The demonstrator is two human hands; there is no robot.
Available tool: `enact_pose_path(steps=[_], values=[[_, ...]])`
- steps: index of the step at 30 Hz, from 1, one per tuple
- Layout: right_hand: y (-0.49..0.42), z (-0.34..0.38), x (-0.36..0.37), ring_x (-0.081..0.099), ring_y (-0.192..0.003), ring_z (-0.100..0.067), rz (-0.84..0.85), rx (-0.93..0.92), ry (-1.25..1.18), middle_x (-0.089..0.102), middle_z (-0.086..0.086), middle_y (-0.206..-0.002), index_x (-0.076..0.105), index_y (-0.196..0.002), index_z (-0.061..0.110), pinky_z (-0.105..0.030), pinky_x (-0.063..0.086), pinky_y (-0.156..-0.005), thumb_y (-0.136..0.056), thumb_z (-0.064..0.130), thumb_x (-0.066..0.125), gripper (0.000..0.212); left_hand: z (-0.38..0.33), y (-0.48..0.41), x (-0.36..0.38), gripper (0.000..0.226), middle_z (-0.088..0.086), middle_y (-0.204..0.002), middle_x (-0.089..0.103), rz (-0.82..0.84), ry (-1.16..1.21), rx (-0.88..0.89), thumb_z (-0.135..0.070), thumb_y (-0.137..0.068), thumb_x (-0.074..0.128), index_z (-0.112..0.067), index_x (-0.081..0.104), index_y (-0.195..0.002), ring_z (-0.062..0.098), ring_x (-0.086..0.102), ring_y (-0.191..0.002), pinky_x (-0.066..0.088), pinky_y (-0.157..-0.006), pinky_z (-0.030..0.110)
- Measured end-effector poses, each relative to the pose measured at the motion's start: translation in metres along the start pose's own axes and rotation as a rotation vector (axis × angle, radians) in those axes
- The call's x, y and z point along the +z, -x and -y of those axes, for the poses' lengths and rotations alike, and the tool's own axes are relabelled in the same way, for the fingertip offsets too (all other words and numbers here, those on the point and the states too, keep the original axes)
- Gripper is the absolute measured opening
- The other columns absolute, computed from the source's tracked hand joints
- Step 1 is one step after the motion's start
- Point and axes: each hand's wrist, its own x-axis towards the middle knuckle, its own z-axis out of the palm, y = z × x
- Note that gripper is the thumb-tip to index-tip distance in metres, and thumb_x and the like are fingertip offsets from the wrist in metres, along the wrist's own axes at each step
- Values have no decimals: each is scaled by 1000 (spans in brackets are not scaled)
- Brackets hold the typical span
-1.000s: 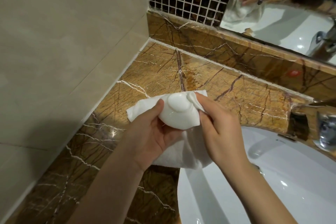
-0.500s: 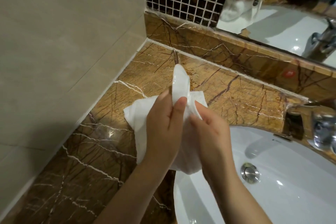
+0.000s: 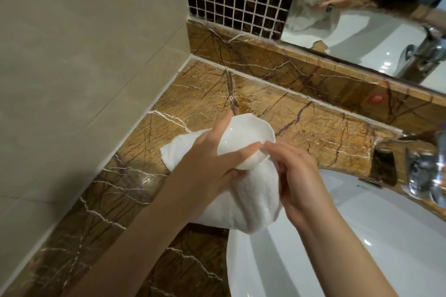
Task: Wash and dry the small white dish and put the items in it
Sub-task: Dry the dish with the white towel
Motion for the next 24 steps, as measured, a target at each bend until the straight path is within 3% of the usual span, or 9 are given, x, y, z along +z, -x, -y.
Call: enact_pose_path(steps=[3,5,8,10,12,14,16,19,24], values=[[0,-1,-2,62,-49,-9,-16,1,25,64,3,-50,69,-53,17,-18,47,-44,-85,3,53,39,-11,5,6,63,-4,-156,17,-84,444,-189,-49,-77,65,-45,39,-134,6,22,-140,30,-106,21],[-1,-2,-5,60,-47,-7,-21,-1,34,62,4,-48,69,-51,17,-17,45,-43,-86,2,52,42,-17,2,6,64,-16,-141,41,-256,717,-426,-48,-73,70,-41,44,-132,-4,45,-124,46,-89,17],[-2,-1,-7,68,-63,-15,39,12,73,73,-5,-68,76,-71,14,-23,53,-52,-87,3,52,31,-14,-4,5,21,-19,-80,70,-345,765,-683,-28,-80,68,-24,67,-101,-4,66,-71,50,-55,13],[-1,-2,-10,71,-80,-22,119,33,99,75,-10,-87,75,-89,12,-28,57,-64,-89,12,55,20,-13,-6,4,8,-9,-63,70,-336,793,-778,-16,-80,66,-18,73,-77,6,64,-57,48,-49,17],[4,-7,-17,68,-97,-19,126,-39,263,72,-2,-106,69,-108,23,-29,57,-77,-83,27,66,25,-14,-7,3,14,-1,-63,70,-367,919,-842,-9,-80,65,-15,74,-72,9,64,-55,48,-48,17],[11,-16,-26,57,-111,-7,-24,-160,682,60,14,-122,55,-121,41,-29,50,-90,-66,36,82,62,-15,-6,0,20,2,-68,72,-435,1006,-891,-4,-80,64,-17,74,-68,14,69,-59,51,-49,19],[23,-31,-33,47,-115,-8,-146,-106,859,51,13,-128,43,-126,43,-34,42,-95,-56,29,89,84,-15,-3,-6,25,0,-68,73,-509,1043,-922,-2,-79,65,-20,74,-64,18,71,-64,53,-50,21],[30,-52,-39,59,-102,-14,-173,72,680,63,6,-115,51,-113,34,-39,50,-82,-59,19,87,66,-17,5,-16,22,-3,-70,74,-513,1028,-911,-6,-79,67,-22,75,-67,16,71,-65,54,-51,22],[4,-52,-1,61,-95,-10,-161,-59,601,64,14,-103,55,-103,39,-37,53,-76,-60,25,81,52,-25,7,-36,24,-6,-69,73,-516,1048,-825,-7,-80,65,-24,75,-64,15,71,-68,54,-53,22]])
